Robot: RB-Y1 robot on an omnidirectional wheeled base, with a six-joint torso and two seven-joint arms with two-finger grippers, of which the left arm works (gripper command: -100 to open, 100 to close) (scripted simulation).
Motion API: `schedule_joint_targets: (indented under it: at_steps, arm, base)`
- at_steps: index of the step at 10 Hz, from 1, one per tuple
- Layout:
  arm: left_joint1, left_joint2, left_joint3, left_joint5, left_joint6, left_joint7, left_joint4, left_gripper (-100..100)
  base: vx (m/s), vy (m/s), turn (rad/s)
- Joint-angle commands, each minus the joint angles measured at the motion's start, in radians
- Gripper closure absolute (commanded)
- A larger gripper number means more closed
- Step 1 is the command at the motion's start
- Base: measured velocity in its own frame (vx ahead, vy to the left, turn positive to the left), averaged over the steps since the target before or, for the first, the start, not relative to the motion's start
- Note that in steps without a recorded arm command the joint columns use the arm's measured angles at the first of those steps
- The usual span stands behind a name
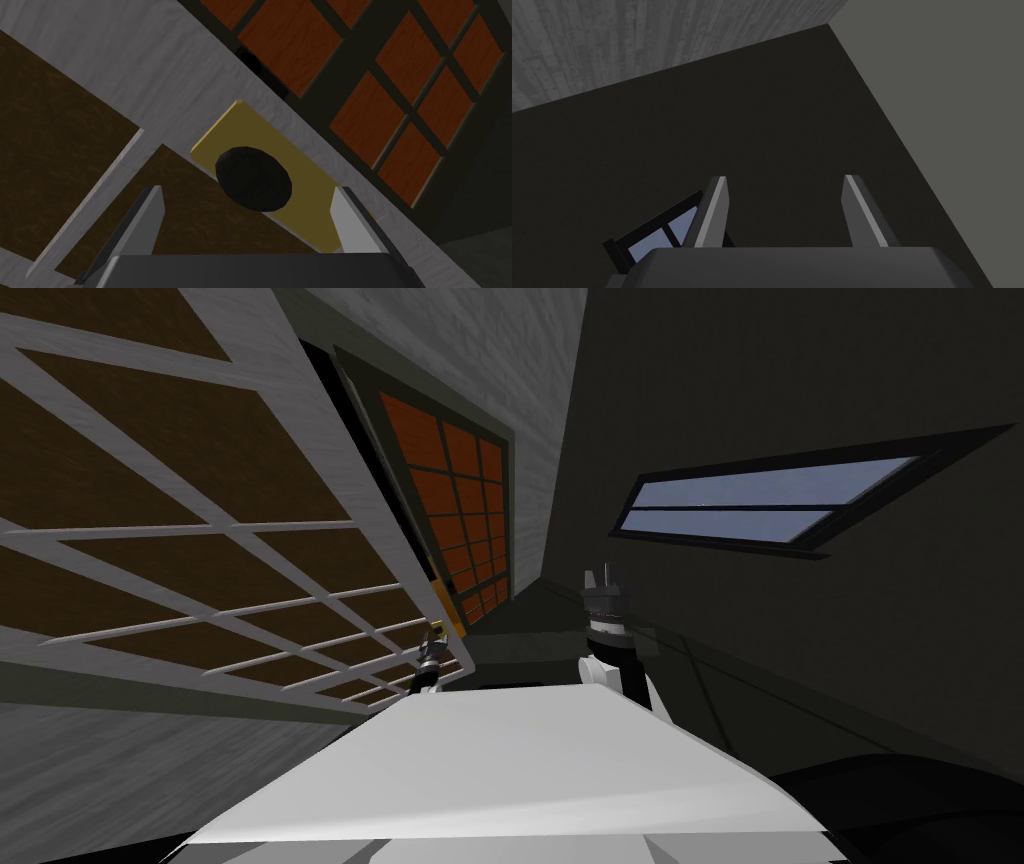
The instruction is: Pull the door open
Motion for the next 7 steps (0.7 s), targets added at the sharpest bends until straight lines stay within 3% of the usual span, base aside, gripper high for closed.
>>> schedule_joint_targets:
  at_steps: [1, 2, 5, 6, 7]
  arm:
    - [0.005, -0.010, -0.003, 0.031, 0.002, 0.050, -0.016, -100]
    - [0.005, -0.010, -0.003, 0.031, 0.002, 0.057, -0.016, -100]
    - [0.013, -0.031, -0.010, 0.091, 0.005, 0.146, -0.045, -100]
    - [0.013, -0.031, -0.010, 0.091, 0.005, 0.157, -0.045, -100]
    - [0.016, -0.037, -0.012, 0.111, 0.006, 0.191, -0.055, -100]
  base:
    - [-0.089, 0.033, -0.116]
    - [-0.067, 0.025, -0.032]
    - [-0.086, 0.025, -0.118]
    - [-0.066, 0.018, -0.022]
    - [-0.061, 0.020, -0.068]
